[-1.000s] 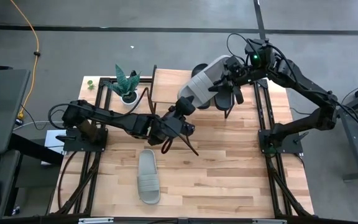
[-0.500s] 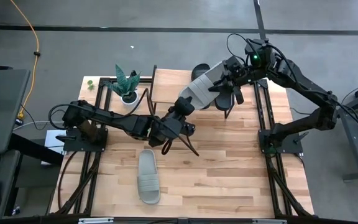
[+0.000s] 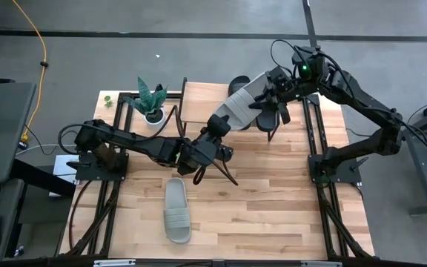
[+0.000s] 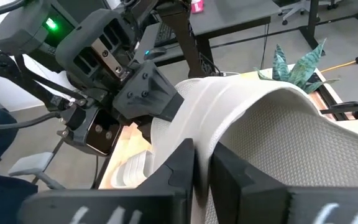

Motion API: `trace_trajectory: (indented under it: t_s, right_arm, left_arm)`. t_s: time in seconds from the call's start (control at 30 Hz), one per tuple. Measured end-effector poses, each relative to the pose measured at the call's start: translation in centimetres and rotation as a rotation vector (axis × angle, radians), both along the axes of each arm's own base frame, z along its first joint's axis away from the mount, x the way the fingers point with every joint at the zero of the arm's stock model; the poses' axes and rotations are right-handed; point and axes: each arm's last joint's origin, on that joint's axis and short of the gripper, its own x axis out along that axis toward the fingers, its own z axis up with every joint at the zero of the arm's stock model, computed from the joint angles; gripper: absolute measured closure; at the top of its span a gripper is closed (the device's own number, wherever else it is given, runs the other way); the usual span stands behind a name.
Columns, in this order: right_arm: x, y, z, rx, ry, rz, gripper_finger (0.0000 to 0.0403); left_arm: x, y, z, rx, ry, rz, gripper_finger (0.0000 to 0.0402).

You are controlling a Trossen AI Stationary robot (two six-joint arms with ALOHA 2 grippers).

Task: Pick and place slides into the shelf
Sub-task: Put the right gray slide on the shelf

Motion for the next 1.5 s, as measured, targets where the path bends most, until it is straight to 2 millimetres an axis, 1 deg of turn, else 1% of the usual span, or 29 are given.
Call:
trace_trajectory:
  t_s: [0.23, 0.37, 0.47, 0.6, 0.7, 0.83, 1.1, 1.23, 1.37, 1.5]
  right_arm:
    - [0.0, -0.2, 0.0, -0.019, 0.006, -0.037, 0.0341]
    - [0.0, -0.3, -0.1, -0.035, 0.013, -0.078, 0.0318]
    - [-0.2, -0.7, -0.1, -0.052, 0.012, -0.094, 0.0301]
    - [-0.6, -1.6, -0.1, -0.072, 0.025, -0.182, 0.0285]
    - [-1.0, -2.3, -0.2, -0.099, 0.048, -0.273, 0.0278]
    - [-1.7, -3.0, -0.4, -0.142, 0.104, -0.381, 0.0276]
    - [-2.6, -3.1, -1.3, -0.161, 0.236, -0.455, 0.0276]
    - [-2.9, -3.1, -1.6, -0.180, 0.272, -0.473, 0.0276]
    - [-3.4, -2.9, -1.3, -0.222, 0.285, -0.516, 0.0276]
    - [-4.3, -2.6, -0.9, -0.269, 0.291, -0.568, 0.0276]
  left_arm:
    - [0.0, 0.0, 0.0, 0.002, -0.001, 0.008, 0.0381]
    - [0.0, 0.0, 0.0, 0.004, -0.001, 0.014, 0.0372]
    - [-0.1, 0.0, 0.0, 0.006, -0.004, 0.023, 0.0369]
    - [-0.1, 0.1, 0.0, 0.007, -0.005, 0.028, 0.0378]
    - [-0.1, 0.1, 0.0, 0.008, -0.004, 0.031, 0.0379]
    - [-0.1, 0.0, 0.0, 0.005, -0.012, 0.029, 0.0369]
    - [-0.1, 0.1, 0.0, -0.024, -0.076, 0.047, 0.0377]
    - [-0.1, 0.7, 0.0, -0.050, -0.142, 0.084, 0.0372]
    - [-0.1, 2.1, 0.0, -0.073, -0.208, 0.137, 0.0371]
    - [-0.4, 3.9, 0.2, -0.071, -0.285, 0.235, 0.0370]
